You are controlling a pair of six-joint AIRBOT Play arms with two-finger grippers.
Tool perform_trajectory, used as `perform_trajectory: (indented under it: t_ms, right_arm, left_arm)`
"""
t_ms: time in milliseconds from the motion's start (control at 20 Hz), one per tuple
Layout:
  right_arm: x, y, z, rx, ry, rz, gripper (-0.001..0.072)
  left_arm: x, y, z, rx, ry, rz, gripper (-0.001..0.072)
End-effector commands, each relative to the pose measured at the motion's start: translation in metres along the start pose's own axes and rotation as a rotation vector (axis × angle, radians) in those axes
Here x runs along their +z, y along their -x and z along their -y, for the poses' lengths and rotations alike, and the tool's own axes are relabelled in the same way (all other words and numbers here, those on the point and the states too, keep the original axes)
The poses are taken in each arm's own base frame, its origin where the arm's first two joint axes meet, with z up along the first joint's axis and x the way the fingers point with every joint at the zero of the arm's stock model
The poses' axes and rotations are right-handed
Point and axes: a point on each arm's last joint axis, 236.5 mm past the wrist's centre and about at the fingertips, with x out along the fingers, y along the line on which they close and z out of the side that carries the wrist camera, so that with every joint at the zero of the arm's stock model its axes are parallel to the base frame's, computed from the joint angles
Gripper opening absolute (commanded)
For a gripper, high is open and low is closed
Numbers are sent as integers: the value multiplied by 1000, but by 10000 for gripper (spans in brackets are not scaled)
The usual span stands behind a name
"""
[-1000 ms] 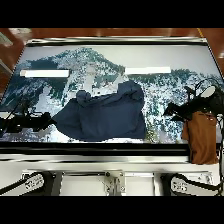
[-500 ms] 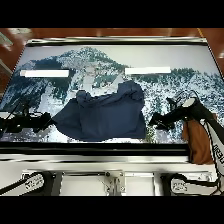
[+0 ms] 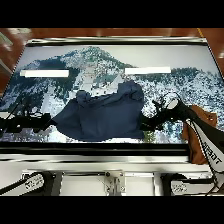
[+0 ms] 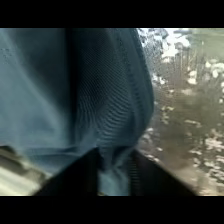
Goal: Fold the shirts.
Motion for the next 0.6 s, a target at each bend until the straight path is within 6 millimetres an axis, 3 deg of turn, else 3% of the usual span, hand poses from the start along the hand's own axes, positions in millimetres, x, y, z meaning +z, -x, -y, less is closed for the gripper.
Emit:
perform_trajectory:
  t_ms: [0, 150, 250, 350, 450, 550]
  right_arm:
    - [-11, -7, -18, 20, 36, -42, 69]
    - [-6, 13, -39, 68, 114, 9, 68]
    - [14, 53, -63, 69, 238, 152, 68]
    - [35, 114, -98, 64, 375, 353, 68]
    - [48, 200, -141, 48, 501, 616, 69]
    - [39, 300, -190, 55, 611, 909, 69]
  left_arm:
    - [2, 3, 2, -1, -16, 11, 37]
    - [17, 25, 18, -7, -86, 93, 36]
    - [40, 59, 43, -17, -161, 206, 36]
    - [60, 106, 76, -31, -255, 349, 36]
    - [72, 171, 121, -52, -368, 527, 37]
    - [68, 248, 170, -75, -485, 734, 37]
